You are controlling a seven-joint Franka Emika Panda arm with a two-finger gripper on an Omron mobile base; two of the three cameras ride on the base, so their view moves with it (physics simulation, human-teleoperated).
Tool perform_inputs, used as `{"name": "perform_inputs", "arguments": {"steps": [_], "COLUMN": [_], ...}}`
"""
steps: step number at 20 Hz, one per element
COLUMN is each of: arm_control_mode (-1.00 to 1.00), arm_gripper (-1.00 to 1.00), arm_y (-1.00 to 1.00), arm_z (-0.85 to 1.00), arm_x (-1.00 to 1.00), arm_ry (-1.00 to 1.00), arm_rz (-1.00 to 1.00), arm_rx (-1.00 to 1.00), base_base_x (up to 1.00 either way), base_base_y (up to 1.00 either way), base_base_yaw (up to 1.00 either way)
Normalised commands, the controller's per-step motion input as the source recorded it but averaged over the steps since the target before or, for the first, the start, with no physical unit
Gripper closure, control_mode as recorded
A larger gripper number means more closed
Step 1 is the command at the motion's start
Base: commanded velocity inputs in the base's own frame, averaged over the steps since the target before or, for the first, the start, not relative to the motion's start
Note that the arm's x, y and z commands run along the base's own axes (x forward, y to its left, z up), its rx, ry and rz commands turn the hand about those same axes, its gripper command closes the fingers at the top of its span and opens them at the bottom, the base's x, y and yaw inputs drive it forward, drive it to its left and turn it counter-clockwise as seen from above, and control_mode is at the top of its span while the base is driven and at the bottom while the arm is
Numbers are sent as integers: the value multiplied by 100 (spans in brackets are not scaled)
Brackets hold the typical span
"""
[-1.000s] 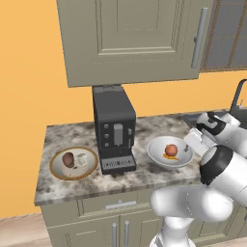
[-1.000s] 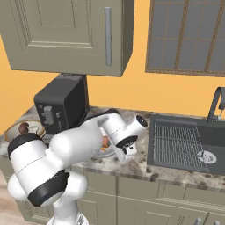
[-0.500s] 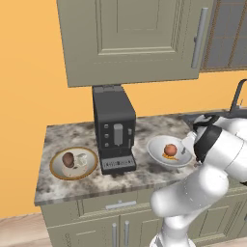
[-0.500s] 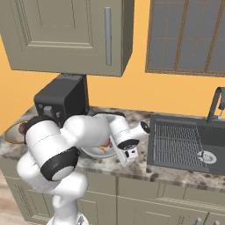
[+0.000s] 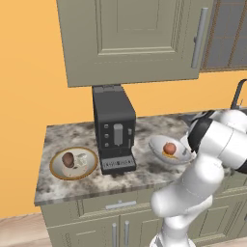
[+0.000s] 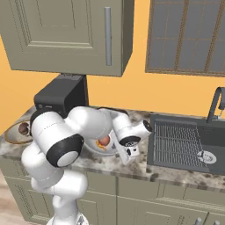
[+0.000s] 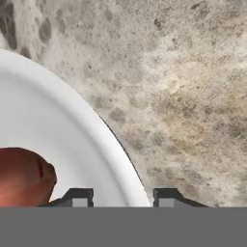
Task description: Place the bowl containing the onion and shrimp in the microwave. Close the microwave door and press the start button to microwave the meal.
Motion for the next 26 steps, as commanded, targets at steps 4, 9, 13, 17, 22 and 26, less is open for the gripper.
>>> {"name": "perform_inputs", "arguments": {"steps": [4,9,13,17,22,26], "arm_control_mode": [-100,-100,-100,-100,-100,-100], "arm_gripper": [100,100,100,100,100,100], "arm_y": [5,28,20,13,32,29], "arm_z": [53,75,64,60,71,83], "arm_x": [-17,-52,-69,-77,-71,-40], "arm_ry": [-3,-18,-36,-36,-24,-5], "arm_rz": [4,1,0,0,2,0], "arm_rx": [0,-7,-11,-9,-10,-8], "base_base_x": [0,0,0,0,0,0], "base_base_y": [0,0,0,0,0,0], "base_base_yaw": [0,0,0,0,0,0]}}
